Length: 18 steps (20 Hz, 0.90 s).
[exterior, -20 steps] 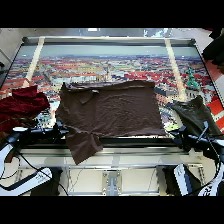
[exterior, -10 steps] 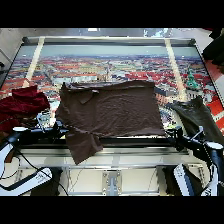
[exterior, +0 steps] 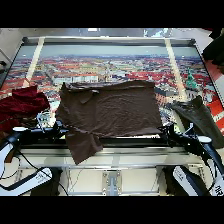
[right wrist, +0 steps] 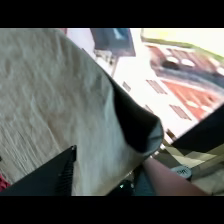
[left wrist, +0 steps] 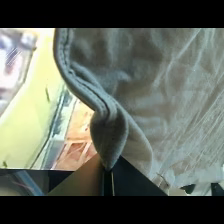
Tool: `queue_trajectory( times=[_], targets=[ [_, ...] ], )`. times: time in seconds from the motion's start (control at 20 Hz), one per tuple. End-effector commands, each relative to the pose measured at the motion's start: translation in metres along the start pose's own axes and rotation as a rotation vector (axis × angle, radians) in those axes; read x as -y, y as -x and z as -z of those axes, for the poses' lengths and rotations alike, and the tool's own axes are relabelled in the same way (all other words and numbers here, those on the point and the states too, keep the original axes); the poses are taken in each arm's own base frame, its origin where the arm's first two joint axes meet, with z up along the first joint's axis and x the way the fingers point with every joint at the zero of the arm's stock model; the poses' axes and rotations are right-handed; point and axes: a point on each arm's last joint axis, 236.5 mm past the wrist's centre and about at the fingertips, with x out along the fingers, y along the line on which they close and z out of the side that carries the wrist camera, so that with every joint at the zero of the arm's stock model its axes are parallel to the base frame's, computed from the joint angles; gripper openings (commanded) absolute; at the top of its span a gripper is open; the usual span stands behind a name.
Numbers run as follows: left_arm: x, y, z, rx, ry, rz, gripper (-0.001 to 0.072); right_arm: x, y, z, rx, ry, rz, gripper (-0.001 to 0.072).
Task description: Fold the shirts.
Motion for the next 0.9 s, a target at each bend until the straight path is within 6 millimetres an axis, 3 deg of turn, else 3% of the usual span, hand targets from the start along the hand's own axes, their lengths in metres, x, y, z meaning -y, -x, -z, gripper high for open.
queue_trajectory(
  times=[0.0, 0.05, 0.15, 0.25, 0.3, 0.4, 0.5, 0.65, 0.75, 0.85],
  targets=[
    [0.000, 0.000, -0.001, 0.002, -0.001, 0.000, 0.0011, 0.001, -0.016, -0.012, 0.060, -0.012, 0.022, 0.0172],
    [0.001, 0.000, -0.001, 0.003, -0.003, 0.000, 0.0011, -0.005, -0.017, -0.017, 0.079, 0.003, 0.017, 0.0012],
    [0.009, 0.007, -0.014, 0.034, -0.039, 0.007, 0.0011, -0.033, -0.010, -0.022, 0.084, 0.138, -0.031, 0.0009],
    [0.044, 0.034, -0.036, 0.109, -0.193, 0.040, 0.0010, -0.090, 0.014, -0.024, 0.087, 0.380, -0.132, 0.0007],
    [0.070, 0.057, -0.048, 0.166, -0.281, 0.061, 0.0010, -0.123, 0.034, -0.019, 0.095, 0.560, -0.184, 0.0007],
    [0.124, 0.112, -0.065, 0.322, -0.450, 0.087, 0.0010, -0.168, 0.085, -0.008, 0.133, 0.949, -0.178, 0.0006],
    [0.179, 0.183, -0.066, 0.538, -0.619, 0.094, 0.0011, -0.182, 0.140, 0.008, 0.158, 1.208, -0.059, 0.0006],
    [0.236, 0.275, -0.019, 0.800, -0.714, 0.119, 0.0011, -0.209, 0.223, 0.052, 0.266, 1.231, -0.045, 0.0008],
    [0.256, 0.342, 0.016, 1.044, -0.834, -0.028, 0.0009, -0.235, 0.283, 0.087, 0.438, 1.308, -0.100, 0.0008],
    [0.250, 0.413, 0.038, 1.251, -0.771, -0.263, 0.0009, -0.263, 0.355, 0.115, 0.693, 1.357, -0.141, 0.0006]
  ],
)
